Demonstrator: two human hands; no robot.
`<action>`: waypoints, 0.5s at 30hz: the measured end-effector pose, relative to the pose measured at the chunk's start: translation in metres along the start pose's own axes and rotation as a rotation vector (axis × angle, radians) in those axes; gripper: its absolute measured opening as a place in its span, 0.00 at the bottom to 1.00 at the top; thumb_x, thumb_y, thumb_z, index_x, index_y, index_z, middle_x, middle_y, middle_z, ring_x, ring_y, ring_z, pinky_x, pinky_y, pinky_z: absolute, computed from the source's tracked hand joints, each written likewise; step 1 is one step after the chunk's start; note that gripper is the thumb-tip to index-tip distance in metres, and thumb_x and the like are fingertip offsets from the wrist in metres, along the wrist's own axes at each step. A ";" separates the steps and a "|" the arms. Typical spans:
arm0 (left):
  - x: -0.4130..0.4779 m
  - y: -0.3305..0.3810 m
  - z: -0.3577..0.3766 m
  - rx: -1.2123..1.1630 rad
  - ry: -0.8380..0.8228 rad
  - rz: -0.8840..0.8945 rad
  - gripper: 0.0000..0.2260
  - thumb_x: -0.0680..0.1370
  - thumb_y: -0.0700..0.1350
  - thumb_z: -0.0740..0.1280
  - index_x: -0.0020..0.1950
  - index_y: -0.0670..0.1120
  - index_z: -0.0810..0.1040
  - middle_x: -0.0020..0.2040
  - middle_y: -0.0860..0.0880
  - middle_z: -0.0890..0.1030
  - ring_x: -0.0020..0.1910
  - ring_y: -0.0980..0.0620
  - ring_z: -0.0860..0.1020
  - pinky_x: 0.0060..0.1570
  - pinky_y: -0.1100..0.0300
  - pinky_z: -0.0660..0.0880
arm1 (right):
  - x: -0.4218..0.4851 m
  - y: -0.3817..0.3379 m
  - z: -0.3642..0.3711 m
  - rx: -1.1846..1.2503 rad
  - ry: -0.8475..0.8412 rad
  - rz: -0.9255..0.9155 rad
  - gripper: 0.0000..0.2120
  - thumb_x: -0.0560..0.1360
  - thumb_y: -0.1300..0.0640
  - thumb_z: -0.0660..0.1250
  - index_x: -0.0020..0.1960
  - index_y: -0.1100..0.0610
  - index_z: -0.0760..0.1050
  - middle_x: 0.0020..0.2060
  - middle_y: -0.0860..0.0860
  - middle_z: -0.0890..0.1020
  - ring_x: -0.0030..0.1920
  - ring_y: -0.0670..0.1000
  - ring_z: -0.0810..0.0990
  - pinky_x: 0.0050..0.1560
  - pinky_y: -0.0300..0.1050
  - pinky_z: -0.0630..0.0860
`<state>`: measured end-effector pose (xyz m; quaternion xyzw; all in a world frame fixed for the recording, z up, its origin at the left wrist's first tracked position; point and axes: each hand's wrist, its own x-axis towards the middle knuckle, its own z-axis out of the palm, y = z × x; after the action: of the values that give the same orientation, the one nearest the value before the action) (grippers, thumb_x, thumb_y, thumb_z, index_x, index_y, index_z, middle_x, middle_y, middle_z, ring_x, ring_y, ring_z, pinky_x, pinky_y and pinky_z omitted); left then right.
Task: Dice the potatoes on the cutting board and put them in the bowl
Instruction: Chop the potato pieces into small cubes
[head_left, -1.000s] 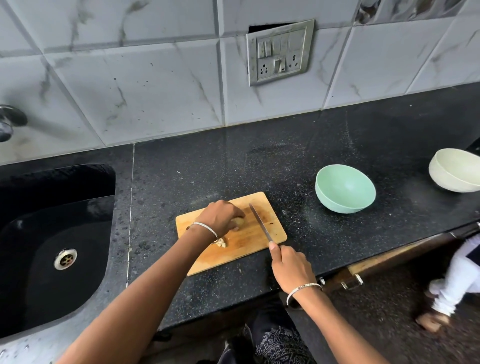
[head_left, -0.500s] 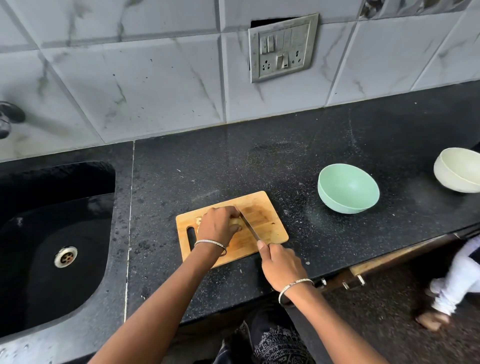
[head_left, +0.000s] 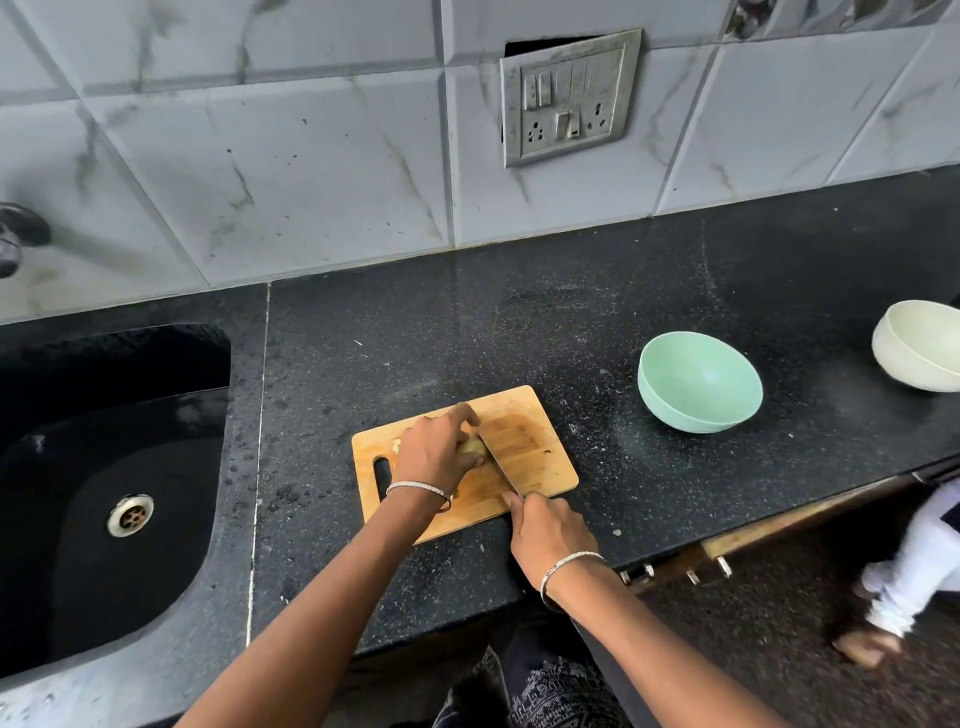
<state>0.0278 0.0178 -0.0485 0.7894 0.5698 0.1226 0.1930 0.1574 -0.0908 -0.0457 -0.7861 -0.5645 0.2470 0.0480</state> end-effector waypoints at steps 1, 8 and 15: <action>0.001 0.002 -0.002 0.034 -0.027 0.030 0.21 0.70 0.49 0.75 0.59 0.55 0.73 0.50 0.52 0.83 0.50 0.51 0.81 0.48 0.55 0.77 | 0.000 0.000 0.000 0.001 -0.001 -0.003 0.24 0.83 0.42 0.48 0.57 0.58 0.74 0.55 0.59 0.79 0.57 0.63 0.78 0.47 0.51 0.71; 0.012 0.014 -0.023 0.239 -0.220 0.178 0.11 0.72 0.47 0.71 0.53 0.59 0.80 0.51 0.51 0.77 0.52 0.50 0.77 0.47 0.57 0.71 | -0.003 0.006 -0.004 0.075 -0.040 -0.015 0.22 0.83 0.43 0.49 0.52 0.58 0.75 0.52 0.59 0.80 0.53 0.63 0.78 0.48 0.53 0.74; 0.018 0.017 -0.023 0.267 -0.223 0.202 0.11 0.71 0.45 0.74 0.50 0.58 0.82 0.52 0.52 0.80 0.52 0.50 0.78 0.48 0.55 0.76 | -0.025 0.032 -0.017 0.070 -0.103 -0.006 0.25 0.82 0.41 0.46 0.52 0.57 0.74 0.49 0.57 0.80 0.52 0.61 0.78 0.47 0.52 0.72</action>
<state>0.0390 0.0336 -0.0207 0.8699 0.4737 -0.0235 0.1355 0.1863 -0.1215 -0.0338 -0.7684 -0.5597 0.3067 0.0471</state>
